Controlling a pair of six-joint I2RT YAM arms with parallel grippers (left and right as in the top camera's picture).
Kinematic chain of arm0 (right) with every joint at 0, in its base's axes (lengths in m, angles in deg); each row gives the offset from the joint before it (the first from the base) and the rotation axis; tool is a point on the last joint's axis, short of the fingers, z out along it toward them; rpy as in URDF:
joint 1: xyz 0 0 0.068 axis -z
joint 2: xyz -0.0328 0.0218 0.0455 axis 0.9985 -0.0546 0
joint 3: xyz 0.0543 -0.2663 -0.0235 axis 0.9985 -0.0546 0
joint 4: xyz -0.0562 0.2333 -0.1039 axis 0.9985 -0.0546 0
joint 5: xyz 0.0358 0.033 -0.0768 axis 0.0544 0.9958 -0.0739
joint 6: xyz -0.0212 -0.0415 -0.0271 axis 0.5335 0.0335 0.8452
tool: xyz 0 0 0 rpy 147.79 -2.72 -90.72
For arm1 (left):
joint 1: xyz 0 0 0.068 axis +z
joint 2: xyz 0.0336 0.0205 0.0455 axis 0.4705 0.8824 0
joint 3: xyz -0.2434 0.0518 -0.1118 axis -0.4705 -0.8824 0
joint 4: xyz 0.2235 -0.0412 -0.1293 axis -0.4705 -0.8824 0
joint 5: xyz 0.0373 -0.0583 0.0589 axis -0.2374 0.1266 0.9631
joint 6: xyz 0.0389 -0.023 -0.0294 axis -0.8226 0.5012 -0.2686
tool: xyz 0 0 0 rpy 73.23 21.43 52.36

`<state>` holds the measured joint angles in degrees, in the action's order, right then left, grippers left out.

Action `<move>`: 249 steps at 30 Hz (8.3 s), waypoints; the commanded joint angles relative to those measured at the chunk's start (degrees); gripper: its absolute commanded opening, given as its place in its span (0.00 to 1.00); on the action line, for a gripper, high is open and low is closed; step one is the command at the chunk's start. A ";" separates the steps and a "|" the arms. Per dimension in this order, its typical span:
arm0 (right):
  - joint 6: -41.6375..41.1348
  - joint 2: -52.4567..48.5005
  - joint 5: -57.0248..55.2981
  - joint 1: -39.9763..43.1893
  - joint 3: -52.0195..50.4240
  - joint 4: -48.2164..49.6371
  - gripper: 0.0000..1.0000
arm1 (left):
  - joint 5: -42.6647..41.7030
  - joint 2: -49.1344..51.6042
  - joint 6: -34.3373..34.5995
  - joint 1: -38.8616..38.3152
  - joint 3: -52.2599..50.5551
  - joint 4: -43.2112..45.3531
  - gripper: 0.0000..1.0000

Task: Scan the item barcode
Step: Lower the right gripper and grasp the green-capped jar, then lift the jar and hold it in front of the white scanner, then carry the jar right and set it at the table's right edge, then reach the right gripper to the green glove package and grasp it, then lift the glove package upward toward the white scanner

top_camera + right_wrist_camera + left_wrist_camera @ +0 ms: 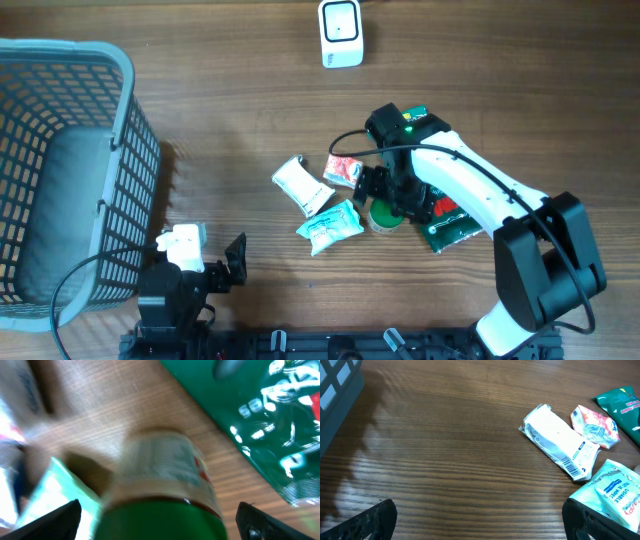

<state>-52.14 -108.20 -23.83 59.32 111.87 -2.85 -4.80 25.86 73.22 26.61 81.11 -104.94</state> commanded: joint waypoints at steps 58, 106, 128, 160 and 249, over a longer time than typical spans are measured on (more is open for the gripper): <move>43.12 -0.52 42.23 0.04 2.58 -24.59 0.59 | 0.11 -0.42 0.50 -0.15 -0.26 0.07 1.00; 51.23 -33.11 -25.40 2.21 29.14 89.00 0.60 | 0.11 -0.42 0.50 -0.15 -0.26 0.09 1.00; 42.42 -19.19 -32.30 37.97 29.64 36.74 0.60 | 0.11 -0.42 0.50 -0.15 -0.26 0.09 1.00; 17.27 -8.39 1.20 69.72 45.53 12.85 1.00 | 0.11 -0.42 0.50 -0.15 -0.26 0.09 1.00; 68.46 -16.28 79.73 -3.13 26.91 23.52 0.05 | 0.11 -0.42 0.50 -0.15 -0.26 0.09 1.00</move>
<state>29.19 -125.20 57.26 55.89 139.17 22.11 -4.82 25.86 73.22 26.61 81.11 -104.97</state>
